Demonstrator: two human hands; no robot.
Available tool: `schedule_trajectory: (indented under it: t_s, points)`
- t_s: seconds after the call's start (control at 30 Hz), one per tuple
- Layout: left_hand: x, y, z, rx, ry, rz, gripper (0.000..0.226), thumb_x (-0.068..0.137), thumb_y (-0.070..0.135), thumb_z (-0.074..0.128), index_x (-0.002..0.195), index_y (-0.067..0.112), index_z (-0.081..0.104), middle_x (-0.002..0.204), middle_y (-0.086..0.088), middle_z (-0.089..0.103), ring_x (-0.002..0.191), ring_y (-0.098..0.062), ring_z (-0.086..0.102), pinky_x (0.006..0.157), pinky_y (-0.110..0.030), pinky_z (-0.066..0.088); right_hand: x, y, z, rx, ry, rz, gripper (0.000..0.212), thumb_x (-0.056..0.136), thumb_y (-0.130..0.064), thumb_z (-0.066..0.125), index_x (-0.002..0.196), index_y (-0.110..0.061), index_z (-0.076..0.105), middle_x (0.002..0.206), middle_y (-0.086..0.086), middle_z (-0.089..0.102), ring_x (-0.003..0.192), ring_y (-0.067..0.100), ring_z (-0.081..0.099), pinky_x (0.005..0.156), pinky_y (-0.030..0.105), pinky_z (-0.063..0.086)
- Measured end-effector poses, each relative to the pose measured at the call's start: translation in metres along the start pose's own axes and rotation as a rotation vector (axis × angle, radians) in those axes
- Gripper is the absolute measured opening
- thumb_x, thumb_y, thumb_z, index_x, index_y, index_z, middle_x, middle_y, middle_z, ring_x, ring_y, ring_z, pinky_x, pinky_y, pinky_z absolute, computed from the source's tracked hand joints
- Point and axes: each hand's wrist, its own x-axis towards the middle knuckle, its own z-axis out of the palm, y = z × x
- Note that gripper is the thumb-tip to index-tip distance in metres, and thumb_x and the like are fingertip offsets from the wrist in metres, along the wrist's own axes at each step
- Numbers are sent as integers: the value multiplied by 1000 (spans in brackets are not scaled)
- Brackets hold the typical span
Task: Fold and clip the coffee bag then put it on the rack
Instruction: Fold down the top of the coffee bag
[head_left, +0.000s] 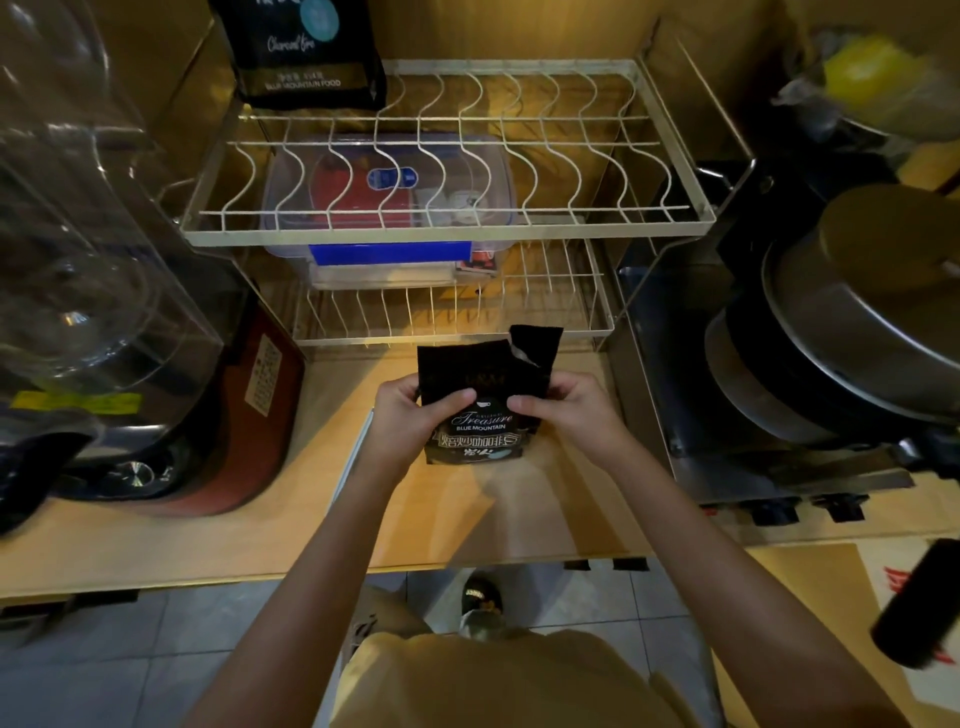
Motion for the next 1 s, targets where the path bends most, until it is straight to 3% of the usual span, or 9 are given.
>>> schedule_trajectory:
  t_s: [0.07,0.17,0.27,0.4,0.47,0.57,0.73,0.87,1.0]
  points:
    - [0,0,-2,77,24,13,16,72,6,70,87,11,66,81,0,68,78,-15,68,66,-27,58,2,0,3,40,22,27,23,75,6,65,98,9,63,70,-10,71,66,-2,67,59,11,52]
    - [2,6,-2,45,65,9,11,72,4,70,81,10,67,72,6,68,63,-2,67,56,-15,55,6,-1,6,70,39,19,13,77,3,64,85,-6,68,63,-16,73,67,0,68,59,12,53]
    - [2,7,-4,78,41,-13,17,73,4,68,90,2,65,75,4,66,61,3,66,53,-11,53,6,-1,9,67,20,24,16,77,2,64,93,1,67,65,-16,73,69,0,68,60,12,53]
    - [3,6,-8,83,8,-30,24,71,4,71,89,17,62,84,4,65,78,-7,64,59,-13,54,4,-2,11,36,13,7,20,76,2,66,96,1,65,79,-8,71,73,0,68,63,14,53]
    - [5,7,-6,57,3,-28,34,69,3,73,98,15,58,89,6,64,82,-5,63,59,-13,53,4,-4,13,70,15,-2,24,75,3,67,98,0,63,87,1,68,76,5,67,65,15,55]
    - [6,7,-1,-21,36,-42,39,72,7,70,108,5,55,93,0,65,83,-9,65,59,-12,53,4,-7,18,163,69,5,26,73,2,69,93,-13,64,77,-7,73,74,5,69,62,14,54]
    - [4,5,1,-180,89,-88,27,81,13,62,106,5,57,91,-3,67,73,-6,69,57,-15,54,1,-11,23,274,109,-3,17,80,0,62,94,-9,66,71,-10,75,75,4,69,63,13,53]
    - [2,4,-3,-228,26,-81,20,89,18,50,105,11,58,95,-6,67,83,-15,69,64,-20,56,-2,-14,24,270,162,15,13,87,-14,56,92,-9,67,79,-6,72,74,3,69,61,14,51]
    - [0,11,-1,-242,133,-81,58,89,13,50,140,16,21,104,0,61,83,-13,64,61,-18,57,-5,-17,30,310,263,2,33,86,-10,57,118,-16,52,85,-1,70,73,2,69,57,15,53]
